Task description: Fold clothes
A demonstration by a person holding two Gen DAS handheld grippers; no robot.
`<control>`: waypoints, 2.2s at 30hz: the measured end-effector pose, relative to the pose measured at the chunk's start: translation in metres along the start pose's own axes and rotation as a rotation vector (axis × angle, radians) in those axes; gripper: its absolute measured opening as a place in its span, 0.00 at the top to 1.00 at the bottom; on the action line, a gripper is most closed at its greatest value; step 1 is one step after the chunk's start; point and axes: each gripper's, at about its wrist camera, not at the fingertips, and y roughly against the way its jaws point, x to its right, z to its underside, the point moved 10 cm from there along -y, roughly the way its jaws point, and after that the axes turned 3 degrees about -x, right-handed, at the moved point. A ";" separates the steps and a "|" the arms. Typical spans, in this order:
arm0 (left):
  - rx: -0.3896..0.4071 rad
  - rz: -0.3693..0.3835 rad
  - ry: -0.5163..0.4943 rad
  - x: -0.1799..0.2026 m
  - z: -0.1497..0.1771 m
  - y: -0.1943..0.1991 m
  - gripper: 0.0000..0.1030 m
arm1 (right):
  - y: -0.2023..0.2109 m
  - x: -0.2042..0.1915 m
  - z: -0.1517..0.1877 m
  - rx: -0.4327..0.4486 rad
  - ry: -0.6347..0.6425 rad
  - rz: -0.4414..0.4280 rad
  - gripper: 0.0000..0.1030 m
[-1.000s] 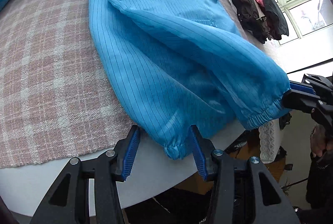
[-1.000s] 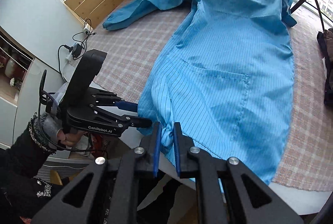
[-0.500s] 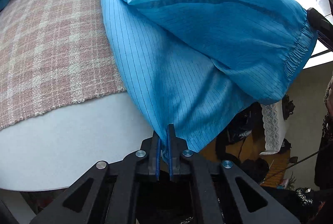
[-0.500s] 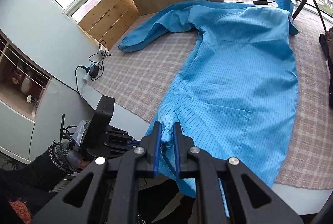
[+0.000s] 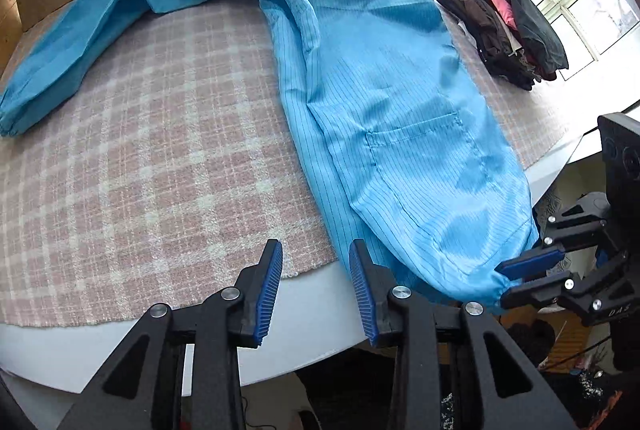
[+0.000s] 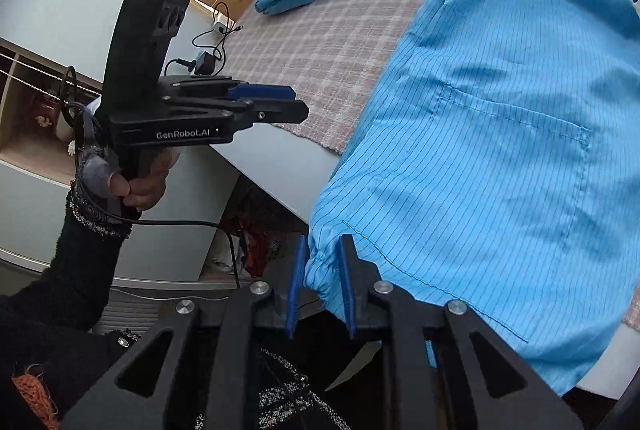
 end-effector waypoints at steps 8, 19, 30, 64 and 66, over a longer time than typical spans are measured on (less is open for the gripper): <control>0.026 -0.023 -0.065 0.008 -0.115 -0.024 0.59 | 0.042 0.042 -0.035 0.074 -0.064 0.079 0.58; -0.071 -0.049 -0.099 -0.009 -0.204 -0.107 0.62 | 0.032 0.221 -0.141 0.090 -0.238 0.315 0.57; 0.028 -0.032 -0.180 -0.015 -0.212 -0.067 0.94 | -0.005 0.271 -0.181 0.071 -0.244 0.306 0.98; -0.002 -0.047 -0.138 -0.042 -0.214 -0.070 0.77 | -0.002 0.291 -0.162 0.001 -0.117 0.626 0.57; 0.004 -0.023 -0.139 -0.040 -0.196 -0.044 0.77 | 0.029 0.270 -0.148 0.038 -0.124 0.547 0.57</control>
